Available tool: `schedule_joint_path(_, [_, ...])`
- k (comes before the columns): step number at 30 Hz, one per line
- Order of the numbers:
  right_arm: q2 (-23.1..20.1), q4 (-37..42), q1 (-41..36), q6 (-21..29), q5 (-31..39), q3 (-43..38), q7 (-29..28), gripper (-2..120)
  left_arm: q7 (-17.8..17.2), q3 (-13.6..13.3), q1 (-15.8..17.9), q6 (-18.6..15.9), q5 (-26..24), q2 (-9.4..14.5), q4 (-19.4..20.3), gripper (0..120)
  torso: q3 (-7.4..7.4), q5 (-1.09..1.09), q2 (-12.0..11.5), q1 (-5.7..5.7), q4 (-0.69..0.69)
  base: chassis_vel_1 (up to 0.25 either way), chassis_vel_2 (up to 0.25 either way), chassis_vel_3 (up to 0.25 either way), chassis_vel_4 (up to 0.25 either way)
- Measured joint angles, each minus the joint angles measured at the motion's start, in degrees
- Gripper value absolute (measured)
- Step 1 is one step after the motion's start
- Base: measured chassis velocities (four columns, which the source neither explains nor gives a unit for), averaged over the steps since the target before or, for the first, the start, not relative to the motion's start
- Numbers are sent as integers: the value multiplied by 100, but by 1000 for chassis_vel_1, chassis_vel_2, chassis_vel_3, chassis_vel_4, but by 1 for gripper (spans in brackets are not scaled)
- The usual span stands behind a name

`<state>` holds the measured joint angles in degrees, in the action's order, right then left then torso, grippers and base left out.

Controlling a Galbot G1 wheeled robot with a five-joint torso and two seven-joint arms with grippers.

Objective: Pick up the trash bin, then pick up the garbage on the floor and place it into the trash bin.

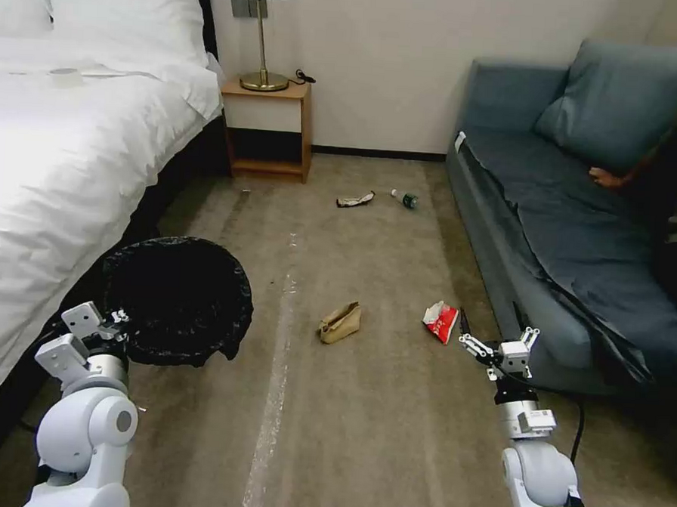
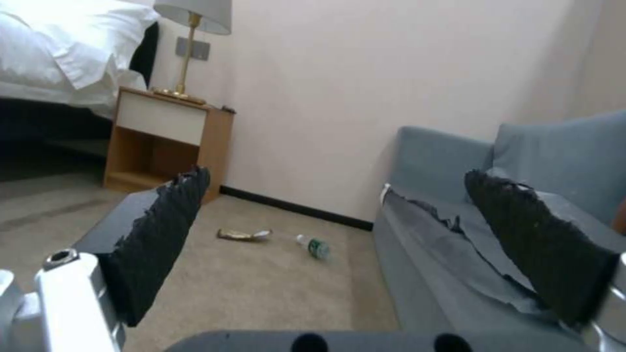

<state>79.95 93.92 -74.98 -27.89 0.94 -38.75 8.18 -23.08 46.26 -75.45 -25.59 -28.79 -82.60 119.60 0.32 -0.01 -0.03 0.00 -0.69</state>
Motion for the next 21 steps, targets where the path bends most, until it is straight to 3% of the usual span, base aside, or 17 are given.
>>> schedule_joint_path(21, [27, -148, -4, -79, -19, -28, 45, 100, 122, 0, -19, 67, 157, -53, -30, 2, 0, 0, 0, 0, 0, -95, 89, 89, -86])
